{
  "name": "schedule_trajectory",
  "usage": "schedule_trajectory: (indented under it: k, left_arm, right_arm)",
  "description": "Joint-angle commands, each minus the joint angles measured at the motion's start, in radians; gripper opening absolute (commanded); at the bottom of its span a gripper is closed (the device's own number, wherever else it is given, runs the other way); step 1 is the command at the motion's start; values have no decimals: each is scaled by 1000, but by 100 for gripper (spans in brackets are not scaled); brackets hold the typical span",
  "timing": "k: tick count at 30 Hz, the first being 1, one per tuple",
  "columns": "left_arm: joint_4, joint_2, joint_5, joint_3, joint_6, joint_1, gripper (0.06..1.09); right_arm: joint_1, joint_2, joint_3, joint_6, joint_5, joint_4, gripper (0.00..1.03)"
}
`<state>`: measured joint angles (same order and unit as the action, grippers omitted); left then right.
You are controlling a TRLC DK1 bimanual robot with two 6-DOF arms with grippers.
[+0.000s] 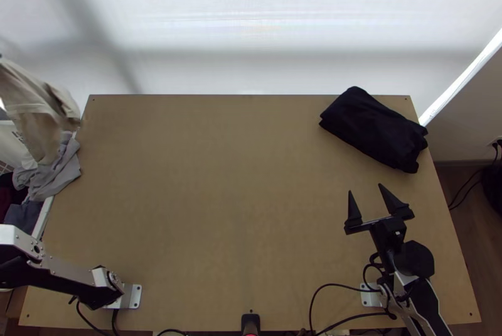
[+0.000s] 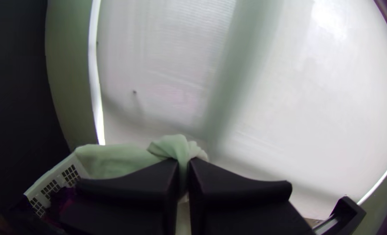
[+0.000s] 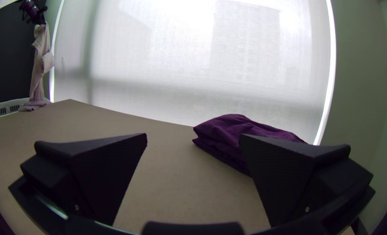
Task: Fold the t-shirt
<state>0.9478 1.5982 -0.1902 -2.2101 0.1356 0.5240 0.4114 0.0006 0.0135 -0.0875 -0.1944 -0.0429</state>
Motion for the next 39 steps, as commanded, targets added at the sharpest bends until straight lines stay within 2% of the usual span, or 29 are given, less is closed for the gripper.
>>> schedule_trajectory:
  k: [1, 8, 12, 18, 22, 28, 29, 30, 34, 39]
  left_arm:
    - [20, -64, 15, 6, 24, -102, 9]
    - [45, -132, 179, 84, 24, -427, 9]
    - [42, -155, 313, 130, 41, -639, 9]
    - [0, -161, 460, 197, 87, -898, 9]
    - [-53, -155, 502, 290, 93, -1019, 9]
    - [-144, -144, 500, 513, 133, -1134, 9]
    - [-164, -144, 500, 552, 144, -1159, 13]
    - [-195, -142, 498, 584, 145, -1170, 28]
    - [-241, -119, 495, 612, 119, -1243, 106]
    - [-322, -129, 494, 584, 114, -1240, 105]
  right_arm:
    - [3, -2, -10, -18, -2, 11, 99]
    - [3, -4, -10, -18, -2, 11, 99]
    - [3, -4, -10, -18, -2, 11, 99]
    - [3, -4, -10, -18, -2, 11, 99]
    - [3, -4, -10, -18, -2, 11, 99]
    - [3, -4, -10, -18, -2, 11, 99]
    - [3, -2, -10, -18, -2, 11, 99]
    - [3, -4, -10, -18, -2, 11, 99]
    - [3, -2, -10, -18, -2, 11, 99]
    - [3, -2, -10, -18, -2, 11, 99]
